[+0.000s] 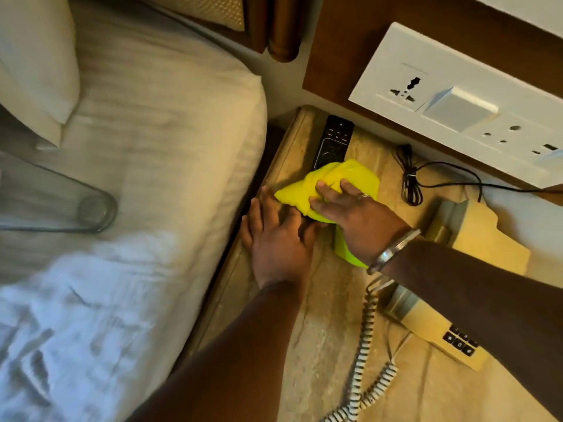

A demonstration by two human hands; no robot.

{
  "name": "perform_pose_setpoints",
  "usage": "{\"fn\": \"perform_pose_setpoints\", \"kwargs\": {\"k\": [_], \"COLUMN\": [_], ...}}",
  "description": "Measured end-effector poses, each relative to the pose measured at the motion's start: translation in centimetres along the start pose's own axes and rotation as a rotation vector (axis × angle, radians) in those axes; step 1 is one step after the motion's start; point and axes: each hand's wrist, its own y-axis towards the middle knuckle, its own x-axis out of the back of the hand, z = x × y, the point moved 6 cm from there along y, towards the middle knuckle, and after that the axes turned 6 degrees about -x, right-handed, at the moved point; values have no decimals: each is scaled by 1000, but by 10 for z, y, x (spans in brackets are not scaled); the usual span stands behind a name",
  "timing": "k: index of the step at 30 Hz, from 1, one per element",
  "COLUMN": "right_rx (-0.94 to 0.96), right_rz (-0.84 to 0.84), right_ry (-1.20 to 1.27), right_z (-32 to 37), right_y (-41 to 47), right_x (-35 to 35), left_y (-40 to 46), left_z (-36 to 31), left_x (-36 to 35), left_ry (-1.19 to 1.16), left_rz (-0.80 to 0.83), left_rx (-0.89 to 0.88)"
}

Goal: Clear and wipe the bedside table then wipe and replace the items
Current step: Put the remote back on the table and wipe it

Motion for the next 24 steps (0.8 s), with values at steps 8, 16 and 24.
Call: {"fn": "perform_pose_setpoints", "kwargs": {"k": [8,16,24], "right_rx": [-91,-611,-764], "right_rz": [191,-259,-481], "right_ry": [9,1041,1394], "right_z": [-22,-59,23], "right_y": [-12,-85,-112], "right_x": [6,30,45], "left_y": [-1,-6,-38], "left_z": [-1,-1,92], "left_x": [-2,46,192], "left_ry": [24,-50,-236], "left_rz": [84,235,-22], "left_rx": [-4,-35,152]}}
